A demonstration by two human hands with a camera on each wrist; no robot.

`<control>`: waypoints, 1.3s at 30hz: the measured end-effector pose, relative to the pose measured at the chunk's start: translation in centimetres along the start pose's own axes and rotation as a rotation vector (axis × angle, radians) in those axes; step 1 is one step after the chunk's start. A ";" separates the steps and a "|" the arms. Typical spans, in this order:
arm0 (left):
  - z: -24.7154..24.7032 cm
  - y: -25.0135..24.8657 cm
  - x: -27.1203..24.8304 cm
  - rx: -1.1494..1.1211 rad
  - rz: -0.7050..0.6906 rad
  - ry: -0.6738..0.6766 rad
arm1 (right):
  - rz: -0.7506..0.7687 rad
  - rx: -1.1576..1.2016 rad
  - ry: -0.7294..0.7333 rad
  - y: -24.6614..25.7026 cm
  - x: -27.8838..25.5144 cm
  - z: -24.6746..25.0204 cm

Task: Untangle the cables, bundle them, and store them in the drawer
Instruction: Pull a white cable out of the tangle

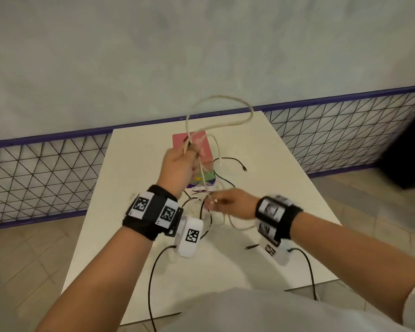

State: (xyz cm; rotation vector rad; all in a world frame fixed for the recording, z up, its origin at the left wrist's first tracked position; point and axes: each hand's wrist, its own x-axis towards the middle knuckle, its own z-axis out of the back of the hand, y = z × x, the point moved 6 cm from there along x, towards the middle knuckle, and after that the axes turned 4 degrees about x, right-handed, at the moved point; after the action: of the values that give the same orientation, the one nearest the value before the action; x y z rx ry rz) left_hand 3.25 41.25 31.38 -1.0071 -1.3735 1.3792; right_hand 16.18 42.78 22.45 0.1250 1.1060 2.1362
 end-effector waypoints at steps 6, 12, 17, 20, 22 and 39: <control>1.1 -2.9 1.2 -0.100 -0.136 0.000 | -0.247 -0.218 0.060 -6.0 0.0 -2.3; -1.7 2.7 -0.1 0.361 -0.016 0.169 | -0.090 0.194 -0.158 0.4 0.8 3.9; -3.7 4.5 -1.2 0.169 0.083 0.275 | -0.106 0.419 -0.185 1.1 0.8 6.6; -3.0 5.2 0.0 0.462 0.011 0.260 | -0.049 0.507 -0.206 1.8 0.5 8.1; -2.1 6.0 0.1 0.591 0.012 0.214 | 0.020 0.741 -0.221 2.6 0.3 9.6; -0.9 3.5 0.9 0.219 0.074 -0.019 | 0.099 1.135 -0.371 2.9 1.3 12.3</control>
State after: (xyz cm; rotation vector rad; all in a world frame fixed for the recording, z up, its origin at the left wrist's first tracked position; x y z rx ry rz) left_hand 3.66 42.47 27.94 -0.9084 -1.1785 1.5602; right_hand 18.40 50.79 32.03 1.0475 1.9361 1.2248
